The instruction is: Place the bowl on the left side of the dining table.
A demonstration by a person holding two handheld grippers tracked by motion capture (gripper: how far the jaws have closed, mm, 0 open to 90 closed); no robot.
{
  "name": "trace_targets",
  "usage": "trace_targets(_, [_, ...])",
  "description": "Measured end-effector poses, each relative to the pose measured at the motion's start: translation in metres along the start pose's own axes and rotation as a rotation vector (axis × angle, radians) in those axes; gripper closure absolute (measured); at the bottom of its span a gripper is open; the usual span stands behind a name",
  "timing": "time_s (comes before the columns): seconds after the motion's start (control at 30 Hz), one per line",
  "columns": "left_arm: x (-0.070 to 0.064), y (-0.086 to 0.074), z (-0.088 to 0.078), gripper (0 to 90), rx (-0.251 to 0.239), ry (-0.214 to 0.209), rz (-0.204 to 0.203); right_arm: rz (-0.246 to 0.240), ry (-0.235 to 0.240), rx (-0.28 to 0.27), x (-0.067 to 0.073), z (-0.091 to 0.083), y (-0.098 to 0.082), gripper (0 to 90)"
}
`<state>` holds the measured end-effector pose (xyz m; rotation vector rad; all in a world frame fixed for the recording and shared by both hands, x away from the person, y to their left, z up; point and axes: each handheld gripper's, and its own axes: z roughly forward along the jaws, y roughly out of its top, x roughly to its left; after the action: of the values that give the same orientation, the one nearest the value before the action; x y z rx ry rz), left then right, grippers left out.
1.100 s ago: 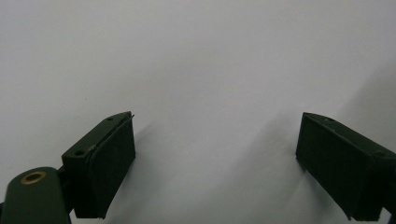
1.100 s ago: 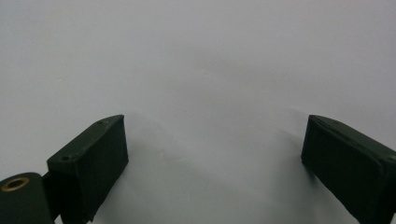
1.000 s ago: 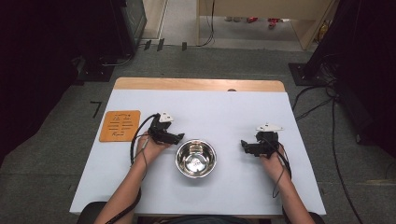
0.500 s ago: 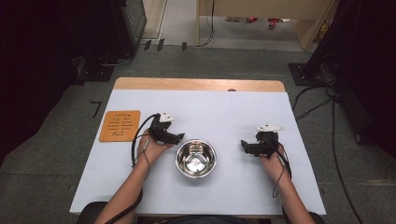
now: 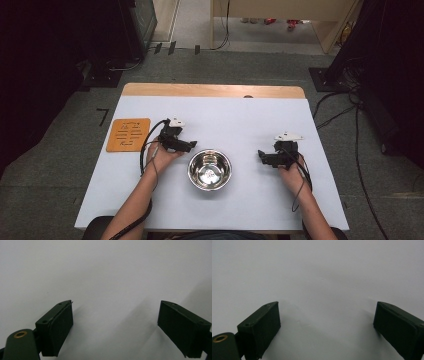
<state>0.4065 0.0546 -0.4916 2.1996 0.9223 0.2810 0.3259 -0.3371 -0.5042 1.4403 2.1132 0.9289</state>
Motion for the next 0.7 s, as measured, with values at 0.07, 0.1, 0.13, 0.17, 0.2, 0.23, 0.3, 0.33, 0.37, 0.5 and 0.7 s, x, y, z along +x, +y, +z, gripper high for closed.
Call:
trace_targets(0.07, [0.001, 0.001, -0.001, 13.5, -0.004, -0.008, -0.014, 0.0, 0.0, 0.0, 0.0, 0.0, 0.0, 6.8])
trace_targets(0.1, [0.003, 0.001, -0.002, 13.7, -0.003, -0.015, -0.025, 0.0, 0.0, 0.0, 0.0, 0.0, 0.0, 6.8])
trace_targets(0.13, [0.003, 0.001, -0.003, 13.7, -0.004, -0.019, -0.036, 0.0, 0.0, 0.0, 0.0, 0.0, 0.0, 6.8])
trace_targets(0.17, [0.004, 0.001, -0.004, 13.7, -0.002, -0.02, -0.036, 0.0, 0.0, 0.0, 0.0, 0.0, 0.0, 6.8])
trace_targets(0.2, [0.004, 0.002, -0.005, 13.7, -0.004, -0.023, -0.042, 0.0, 0.0, 0.0, 0.0, 0.0, 0.0, 6.8])
trace_targets(0.23, [0.005, 0.002, -0.006, 13.7, 0.0, -0.023, -0.041, 0.0, 0.0, 0.0, 0.0, 0.0, 0.0, 6.8])
trace_targets(0.3, [0.005, 0.003, -0.008, 13.7, -0.009, -0.035, -0.05, 0.0, 0.0, 0.0, 0.0, 0.0, 0.0, 6.8])
trace_targets(0.33, [0.005, 0.004, -0.009, 13.7, -0.01, -0.039, -0.058, 0.0, 0.0, 0.0, 0.0, 0.0, 0.0, 6.8])
trace_targets(0.37, [0.005, 0.004, -0.01, 13.6, -0.009, -0.044, -0.06, 0.0, 0.0, 0.0, 0.0, 0.0, 0.0, 6.8])
trace_targets(0.5, [0.004, 0.005, -0.016, 13.6, -0.014, -0.044, -0.062, 0.0, 0.0, 0.0, 0.0, 0.0, 0.0, 6.8])
trace_targets(0.7, [0.004, 0.006, -0.024, 13.6, -0.027, -0.072, -0.083, 0.0, 0.0, 0.0, 0.0, 0.0, 0.0, 6.8])
